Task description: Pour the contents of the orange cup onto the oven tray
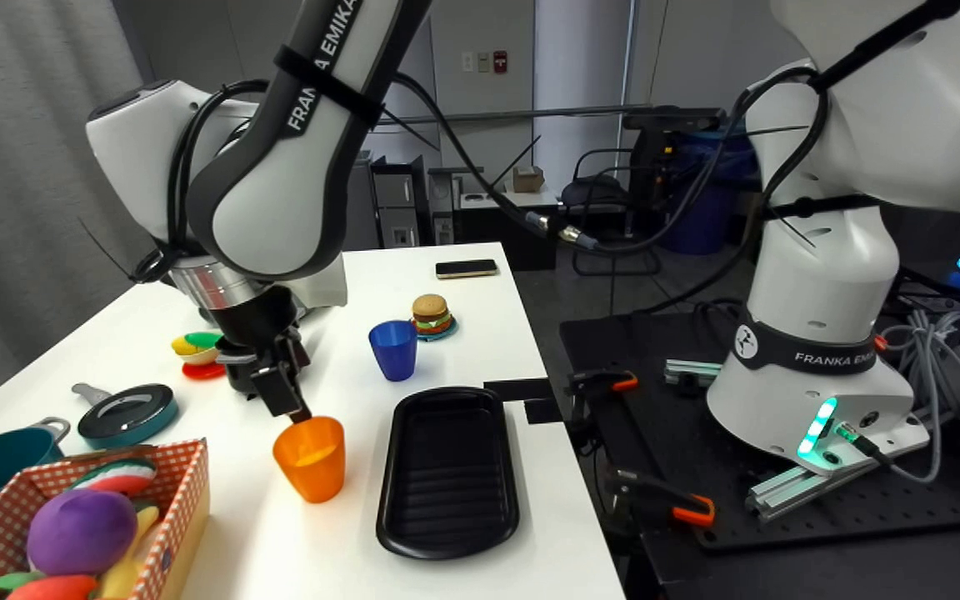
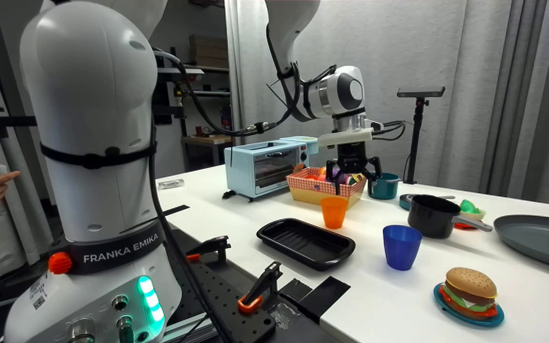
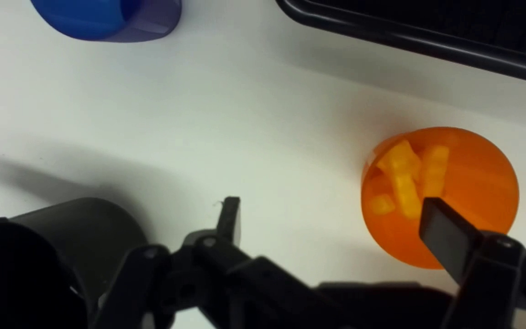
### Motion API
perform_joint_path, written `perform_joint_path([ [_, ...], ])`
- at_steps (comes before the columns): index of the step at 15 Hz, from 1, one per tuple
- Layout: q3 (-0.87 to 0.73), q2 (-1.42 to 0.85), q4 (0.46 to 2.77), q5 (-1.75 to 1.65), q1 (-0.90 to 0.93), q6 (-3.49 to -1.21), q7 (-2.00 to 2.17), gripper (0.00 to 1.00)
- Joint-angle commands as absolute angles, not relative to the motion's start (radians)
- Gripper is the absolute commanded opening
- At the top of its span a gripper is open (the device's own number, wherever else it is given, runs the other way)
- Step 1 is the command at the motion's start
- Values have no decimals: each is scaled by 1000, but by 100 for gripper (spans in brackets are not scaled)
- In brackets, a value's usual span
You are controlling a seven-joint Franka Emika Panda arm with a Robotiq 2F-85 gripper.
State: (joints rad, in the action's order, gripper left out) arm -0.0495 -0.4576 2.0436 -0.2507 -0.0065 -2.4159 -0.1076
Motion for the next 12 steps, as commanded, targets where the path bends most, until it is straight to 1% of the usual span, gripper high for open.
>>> perform_joint_path([
  [1, -54, -458, 2052, -242, -26, -2414, -124, 100],
  [12, -55, -473, 2063, -248, -17, -2414, -103, 100],
])
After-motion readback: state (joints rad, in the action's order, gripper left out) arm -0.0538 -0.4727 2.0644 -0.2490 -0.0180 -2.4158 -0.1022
